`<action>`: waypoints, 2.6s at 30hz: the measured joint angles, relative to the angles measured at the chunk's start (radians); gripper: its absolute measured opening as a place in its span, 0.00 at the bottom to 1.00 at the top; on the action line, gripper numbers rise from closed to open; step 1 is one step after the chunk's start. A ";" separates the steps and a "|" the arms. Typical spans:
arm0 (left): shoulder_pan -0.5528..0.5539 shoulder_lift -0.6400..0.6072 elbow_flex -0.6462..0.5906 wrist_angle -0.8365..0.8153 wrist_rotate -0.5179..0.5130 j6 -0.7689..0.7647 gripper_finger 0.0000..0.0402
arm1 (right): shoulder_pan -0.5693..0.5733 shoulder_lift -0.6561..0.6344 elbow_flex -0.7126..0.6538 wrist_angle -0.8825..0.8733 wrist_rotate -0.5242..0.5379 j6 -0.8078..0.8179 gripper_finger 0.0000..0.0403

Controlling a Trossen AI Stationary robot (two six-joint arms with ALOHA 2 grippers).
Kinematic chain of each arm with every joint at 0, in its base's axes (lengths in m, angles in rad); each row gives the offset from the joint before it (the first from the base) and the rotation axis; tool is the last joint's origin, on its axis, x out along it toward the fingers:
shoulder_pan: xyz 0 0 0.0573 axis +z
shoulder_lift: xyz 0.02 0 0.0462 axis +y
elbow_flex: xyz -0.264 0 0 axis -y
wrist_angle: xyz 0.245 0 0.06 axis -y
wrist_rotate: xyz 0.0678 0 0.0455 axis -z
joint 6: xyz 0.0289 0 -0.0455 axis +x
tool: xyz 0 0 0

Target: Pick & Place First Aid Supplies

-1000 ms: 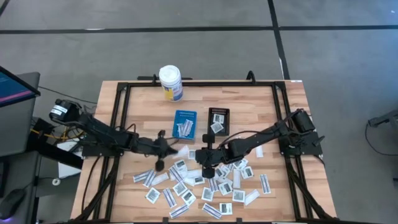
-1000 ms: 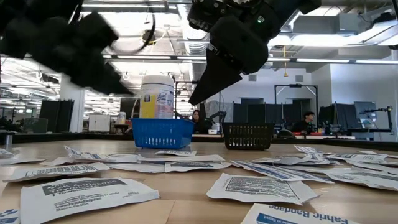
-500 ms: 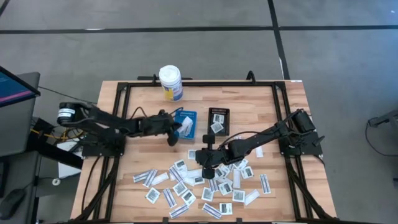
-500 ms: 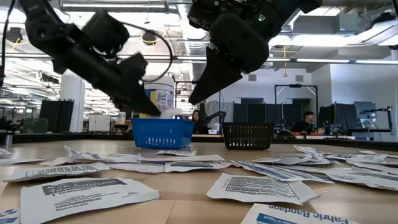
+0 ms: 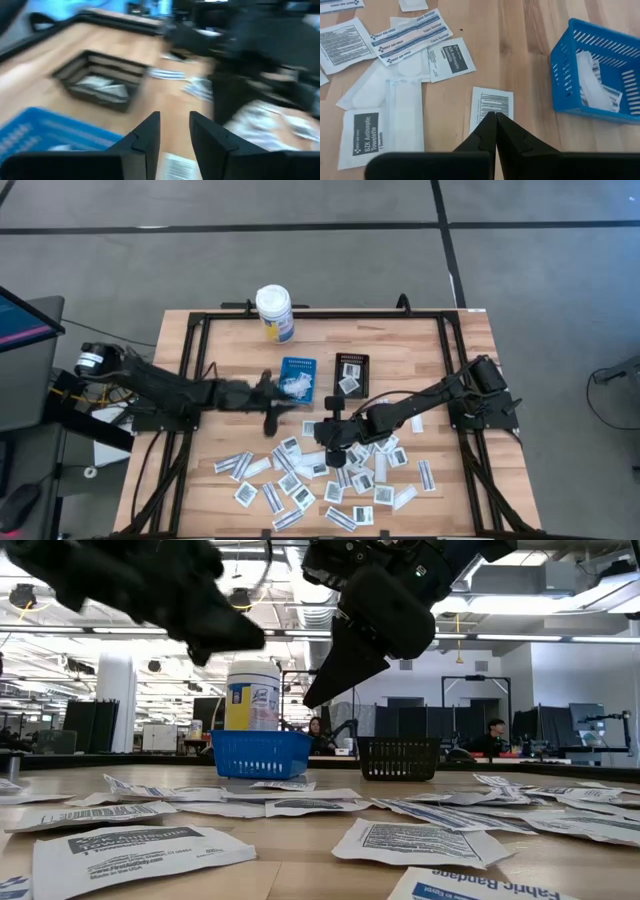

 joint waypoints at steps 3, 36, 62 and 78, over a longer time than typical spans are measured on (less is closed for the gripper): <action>-0.123 -0.042 0.000 -0.067 -0.045 -0.037 0.26 | -0.007 0.000 0.000 0.019 0.000 -0.041 0.00; -0.513 -0.093 -0.112 -0.731 -0.013 -0.859 0.25 | -0.075 0.000 0.000 0.137 -0.082 -0.140 0.00; -0.513 -0.003 -0.112 -0.609 -0.007 -0.854 0.25 | -0.069 0.000 0.000 0.120 -0.082 -0.114 0.00; -0.504 0.007 -0.114 -0.052 -0.349 -0.384 0.01 | -0.069 0.000 0.000 0.121 -0.082 -0.114 0.00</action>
